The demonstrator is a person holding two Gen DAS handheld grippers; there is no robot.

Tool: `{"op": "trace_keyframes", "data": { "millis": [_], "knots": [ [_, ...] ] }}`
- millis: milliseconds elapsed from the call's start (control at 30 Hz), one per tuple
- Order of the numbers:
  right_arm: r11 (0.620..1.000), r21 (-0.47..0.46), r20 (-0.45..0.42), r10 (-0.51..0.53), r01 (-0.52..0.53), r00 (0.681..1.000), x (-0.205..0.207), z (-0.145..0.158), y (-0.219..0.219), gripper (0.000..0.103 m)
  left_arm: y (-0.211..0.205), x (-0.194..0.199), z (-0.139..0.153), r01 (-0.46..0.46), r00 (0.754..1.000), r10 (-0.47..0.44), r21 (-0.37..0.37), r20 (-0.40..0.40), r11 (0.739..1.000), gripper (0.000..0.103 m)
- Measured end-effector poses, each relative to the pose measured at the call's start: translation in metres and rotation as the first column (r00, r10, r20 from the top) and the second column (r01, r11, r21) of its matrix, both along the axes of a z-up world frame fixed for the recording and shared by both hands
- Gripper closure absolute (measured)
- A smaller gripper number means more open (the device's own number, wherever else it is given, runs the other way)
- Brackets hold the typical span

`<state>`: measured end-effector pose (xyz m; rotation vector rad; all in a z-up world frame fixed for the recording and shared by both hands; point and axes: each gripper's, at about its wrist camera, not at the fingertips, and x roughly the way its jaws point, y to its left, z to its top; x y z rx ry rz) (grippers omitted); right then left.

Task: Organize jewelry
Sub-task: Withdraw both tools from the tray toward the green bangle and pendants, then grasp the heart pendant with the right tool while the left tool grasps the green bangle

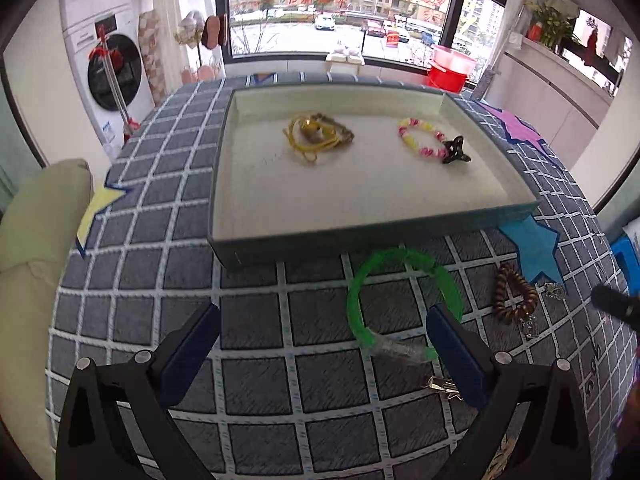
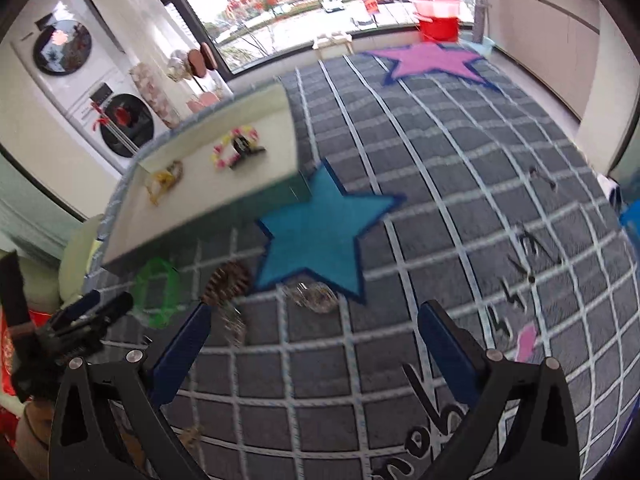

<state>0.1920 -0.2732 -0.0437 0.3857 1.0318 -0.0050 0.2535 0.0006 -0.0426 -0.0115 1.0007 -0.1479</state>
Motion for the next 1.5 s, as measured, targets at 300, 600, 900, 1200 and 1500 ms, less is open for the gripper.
{"op": "trace_keyframes", "data": {
  "millis": [300, 600, 900, 1200, 1500],
  "knots": [
    [0.994, -0.104, -0.032, 0.024, -0.027, 0.999, 0.004, -0.018, 0.010, 0.000, -0.009, 0.006, -0.012, 0.001, 1.000, -0.001, 0.012, -0.030, 1.000, 0.000],
    [0.982, -0.178, -0.023, 0.056, -0.059, 0.998, 0.016, -0.023, 0.025, 0.006, -0.011, 0.010, -0.016, -0.005, 0.999, 0.006, 0.033, -0.037, 0.999, 0.000],
    [0.958, -0.270, -0.007, 0.098, -0.096, 0.995, 0.024, -0.021, 0.041, 0.032, -0.020, 0.011, -0.013, 0.029, 0.999, -0.027, 0.049, -0.028, 0.998, 0.006],
    [0.948, -0.297, -0.005, 0.120, -0.116, 0.993, 0.022, -0.018, 0.046, 0.070, -0.031, 0.006, -0.010, 0.095, 0.995, -0.094, 0.076, -0.013, 0.993, 0.031],
    [0.960, -0.263, 0.009, 0.097, -0.092, 0.995, 0.017, -0.012, 0.040, 0.085, -0.037, 0.003, -0.006, 0.168, 0.986, -0.167, 0.070, -0.008, 0.983, 0.081]
  ]
}}
